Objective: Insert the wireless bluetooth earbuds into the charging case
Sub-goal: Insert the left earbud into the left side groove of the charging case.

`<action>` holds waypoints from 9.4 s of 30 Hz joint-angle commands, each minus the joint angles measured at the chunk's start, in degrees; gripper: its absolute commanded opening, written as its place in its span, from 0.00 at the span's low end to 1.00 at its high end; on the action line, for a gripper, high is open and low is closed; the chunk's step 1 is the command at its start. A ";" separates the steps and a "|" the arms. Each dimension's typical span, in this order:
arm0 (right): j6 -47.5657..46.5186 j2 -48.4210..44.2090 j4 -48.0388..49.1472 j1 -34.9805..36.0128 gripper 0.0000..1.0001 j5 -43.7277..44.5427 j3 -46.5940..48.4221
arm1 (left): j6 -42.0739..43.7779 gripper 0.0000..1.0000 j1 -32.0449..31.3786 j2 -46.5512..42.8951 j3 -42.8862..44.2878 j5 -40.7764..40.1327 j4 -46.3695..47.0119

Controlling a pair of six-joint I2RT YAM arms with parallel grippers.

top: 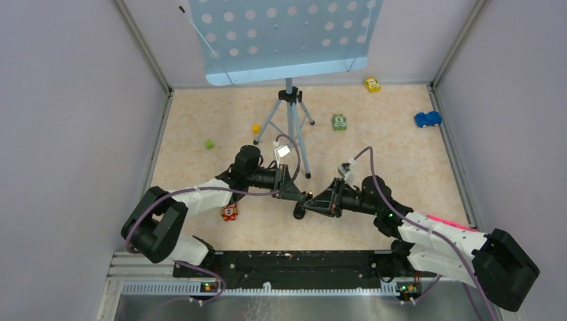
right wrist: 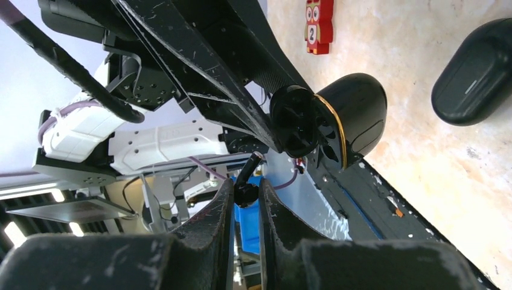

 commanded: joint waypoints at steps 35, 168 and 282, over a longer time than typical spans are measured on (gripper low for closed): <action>-1.66 -2.54 -2.92 -0.37 0.00 -0.64 -4.06 | 3.00 0.00 -0.17 -0.99 2.22 1.03 -1.58; 11.09 1.94 18.80 2.54 0.00 -2.31 -10.61 | 15.11 0.00 -0.26 -5.58 -1.61 3.19 3.17; 10.97 18.62 34.46 -2.04 0.00 -8.90 -8.15 | 16.53 0.00 -0.26 -5.06 1.51 5.54 -3.58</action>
